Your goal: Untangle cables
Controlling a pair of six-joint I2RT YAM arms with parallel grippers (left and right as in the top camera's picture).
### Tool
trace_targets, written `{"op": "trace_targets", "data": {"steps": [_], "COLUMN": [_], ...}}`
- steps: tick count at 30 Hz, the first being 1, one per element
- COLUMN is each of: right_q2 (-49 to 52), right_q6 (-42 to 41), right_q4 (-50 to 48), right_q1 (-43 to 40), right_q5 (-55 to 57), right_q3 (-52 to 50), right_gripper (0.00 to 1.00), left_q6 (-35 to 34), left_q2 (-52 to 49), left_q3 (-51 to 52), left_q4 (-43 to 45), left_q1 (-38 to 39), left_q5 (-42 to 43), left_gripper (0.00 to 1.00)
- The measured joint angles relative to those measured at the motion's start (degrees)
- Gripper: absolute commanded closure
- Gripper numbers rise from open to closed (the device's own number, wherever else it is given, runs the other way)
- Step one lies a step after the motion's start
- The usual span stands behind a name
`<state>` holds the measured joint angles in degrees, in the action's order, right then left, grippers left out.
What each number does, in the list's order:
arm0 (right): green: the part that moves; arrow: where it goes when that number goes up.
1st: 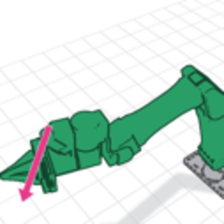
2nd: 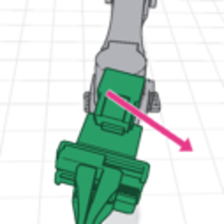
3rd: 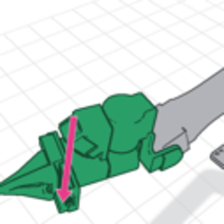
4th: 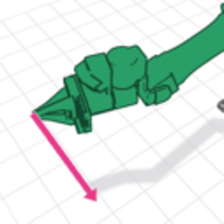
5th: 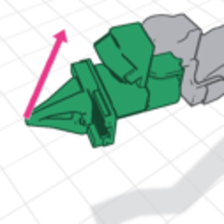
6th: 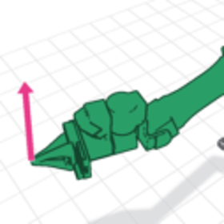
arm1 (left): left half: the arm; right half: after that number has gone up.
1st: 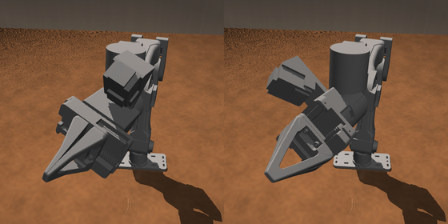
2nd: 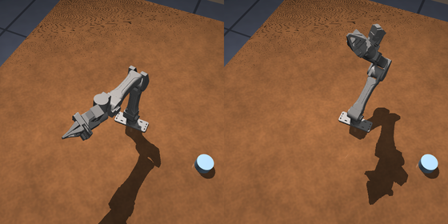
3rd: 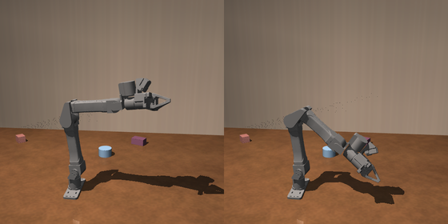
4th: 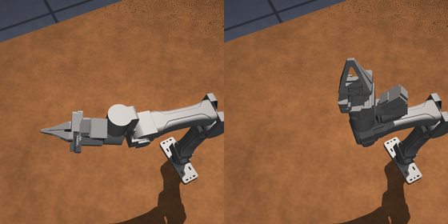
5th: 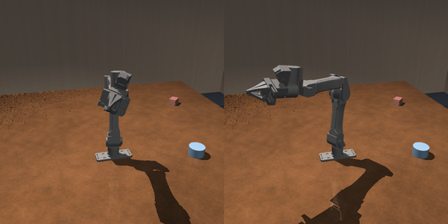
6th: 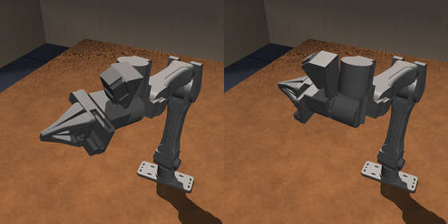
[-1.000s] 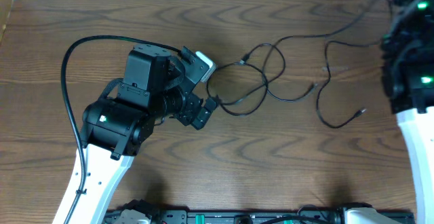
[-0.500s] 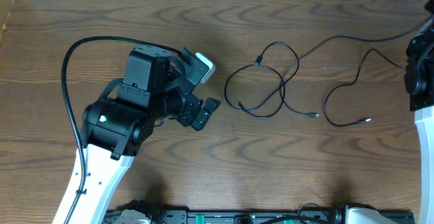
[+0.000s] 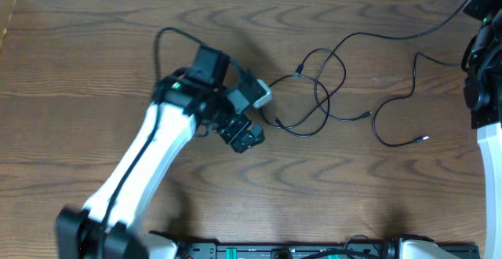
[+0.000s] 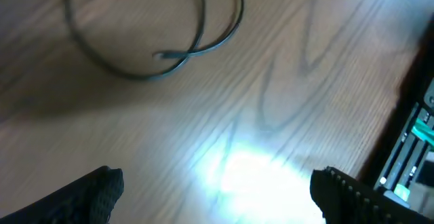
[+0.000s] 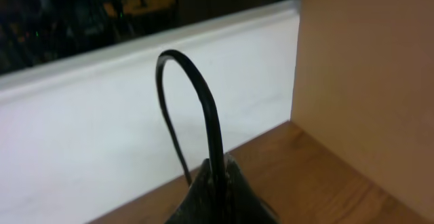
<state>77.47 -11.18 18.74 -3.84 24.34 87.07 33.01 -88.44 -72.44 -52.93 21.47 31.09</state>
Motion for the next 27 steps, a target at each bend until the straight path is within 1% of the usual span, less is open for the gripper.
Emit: {"op": "trace_targets", "data": {"steps": [5,14,21,27], "right_q2": [0.0,0.0,0.0,0.0], "right_q6": [-0.2,-0.4,-0.4,-0.4], "right_q4": [2.3,5.6,8.1,9.2], "right_q1": [0.0,0.0,0.0,0.0], "right_q5": [-0.4,-0.6,-0.6,-0.8], "right_q3": [0.0,0.0,0.0,0.0], "right_gripper": [0.99,0.99,0.99,0.99], "left_q6": [3.1,4.6,4.6,3.3], "left_q2": [-6.6,-14.4,-18.0,-19.3], "left_q3": [0.0,0.0,0.0,0.0], "left_q4": [7.0,19.3,27.5,33.7], "left_q1": [1.4,9.0,13.0,13.5], "left_q5": [3.5,5.0,2.5,-3.6], "left_gripper": [0.06,0.07,0.07,0.07]}}
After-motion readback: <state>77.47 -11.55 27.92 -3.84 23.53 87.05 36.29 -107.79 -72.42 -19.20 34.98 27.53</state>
